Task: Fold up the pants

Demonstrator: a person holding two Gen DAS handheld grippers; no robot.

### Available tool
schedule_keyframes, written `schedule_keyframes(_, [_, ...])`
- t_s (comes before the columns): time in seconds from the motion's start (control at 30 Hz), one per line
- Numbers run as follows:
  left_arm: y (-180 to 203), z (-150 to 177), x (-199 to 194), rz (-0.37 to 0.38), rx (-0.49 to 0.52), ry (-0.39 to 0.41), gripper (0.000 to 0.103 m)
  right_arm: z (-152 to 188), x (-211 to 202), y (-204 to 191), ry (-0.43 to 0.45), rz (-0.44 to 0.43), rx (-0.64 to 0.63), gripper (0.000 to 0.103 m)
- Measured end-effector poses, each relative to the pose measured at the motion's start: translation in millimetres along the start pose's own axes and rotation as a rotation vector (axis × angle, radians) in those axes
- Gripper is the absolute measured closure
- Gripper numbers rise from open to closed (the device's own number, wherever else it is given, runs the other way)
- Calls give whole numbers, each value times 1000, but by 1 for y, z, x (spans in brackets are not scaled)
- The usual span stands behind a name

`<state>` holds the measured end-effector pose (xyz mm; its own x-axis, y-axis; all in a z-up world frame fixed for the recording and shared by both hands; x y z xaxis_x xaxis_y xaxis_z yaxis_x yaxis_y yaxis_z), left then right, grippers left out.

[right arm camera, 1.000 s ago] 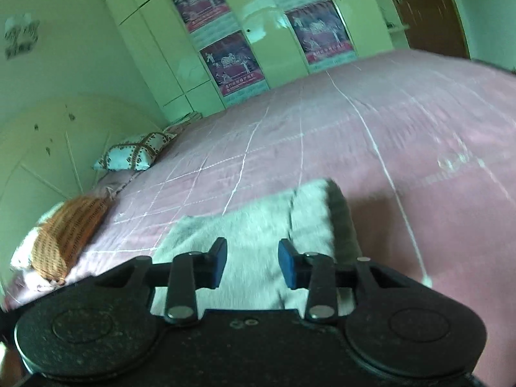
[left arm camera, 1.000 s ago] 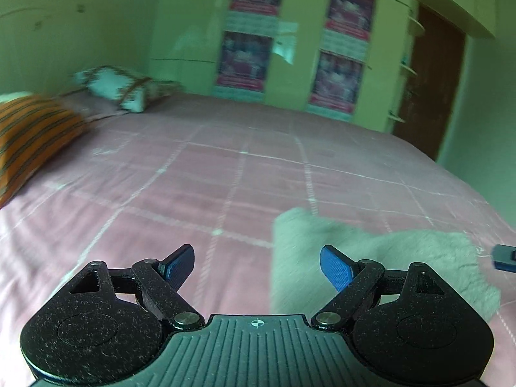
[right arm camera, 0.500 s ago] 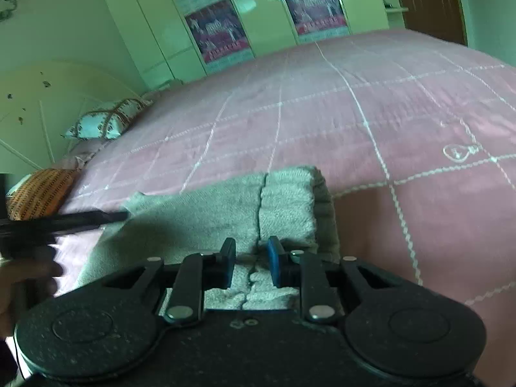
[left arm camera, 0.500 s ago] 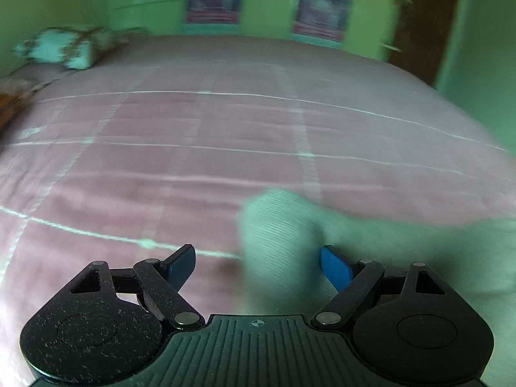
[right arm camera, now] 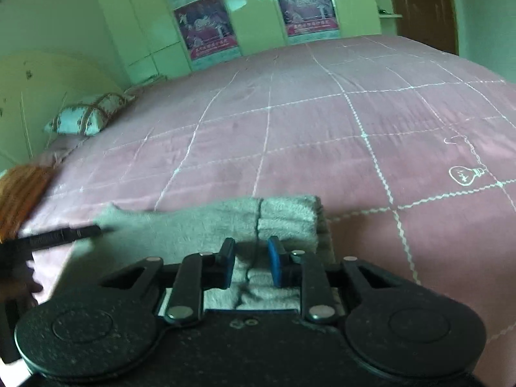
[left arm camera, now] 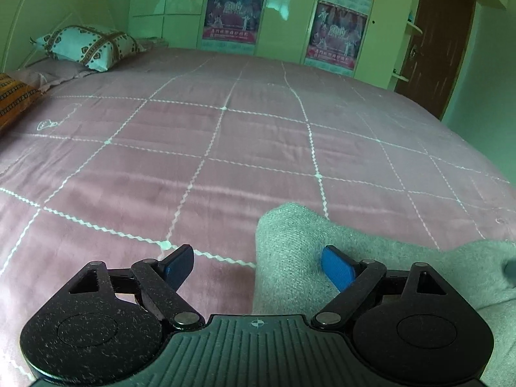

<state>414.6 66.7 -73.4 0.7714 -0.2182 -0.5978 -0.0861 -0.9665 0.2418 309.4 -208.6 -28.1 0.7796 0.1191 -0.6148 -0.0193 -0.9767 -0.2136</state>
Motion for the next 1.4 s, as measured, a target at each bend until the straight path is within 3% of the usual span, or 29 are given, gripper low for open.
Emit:
schedule_keyframes(0.03, [-3, 0, -1, 0, 2, 3, 16, -5, -5, -4, 23, -16, -2, 80])
schedule_keyframes(0.13, [0, -1, 1, 10, 11, 0, 16, -6, -1, -14, 21, -45, -27, 81])
schedule_keyframes(0.17, [-1, 0, 4, -7, 24, -7, 16, -3, 9, -10, -11, -17, -36, 83])
schedule_keyframes(0.23, [-9, 6, 10, -7, 0, -47, 16, 5, 30, 11, -66, 54, -3, 103])
schedule_keyframes(0.3, [-12, 6, 6, -6, -4, -41, 16, 4, 33, 21, -90, 13, 90, 103])
schedule_keyframes(0.37, [-13, 4, -1, -15, 11, -31, 16, -4, 23, 19, -72, -12, 93, 103])
schedule_keyframes(0.43, [-15, 3, -14, -5, 1, -17, 16, -12, 4, 22, -16, -32, 136, 78])
schedule_keyframes(0.57, [-21, 13, -39, 11, -9, -26, 14, -6, -24, 40, 18, -61, 179, 67])
schedule_keyframes(0.7, [-23, 33, -59, 14, -22, -50, 6, 14, -35, 59, -11, -101, 249, 45])
schedule_keyframes(1.1, [-7, 68, -80, 57, -66, -77, 0, 59, -48, 66, -83, -162, 356, 25])
schedule_keyframes(1.3, [-13, 81, -63, 223, -246, -128, 0, 68, -32, 76, -121, -219, 462, 24])
schedule_keyframes(1.4, [-16, 83, -55, 274, -282, -142, 0, 67, -27, 78, -135, -246, 486, 22])
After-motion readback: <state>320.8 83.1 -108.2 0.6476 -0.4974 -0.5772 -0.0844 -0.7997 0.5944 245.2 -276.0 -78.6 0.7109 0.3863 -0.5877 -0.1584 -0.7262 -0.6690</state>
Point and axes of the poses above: each gripper's, at about its wrist camera, not at the fingertips, and x roughly the way its jaws point, y to its right, z to its underside, the point moved 10 cm from there along x, roughly the way its jaws point, and after that the axes turned 7 degrees about z, right-handed, at the moved point
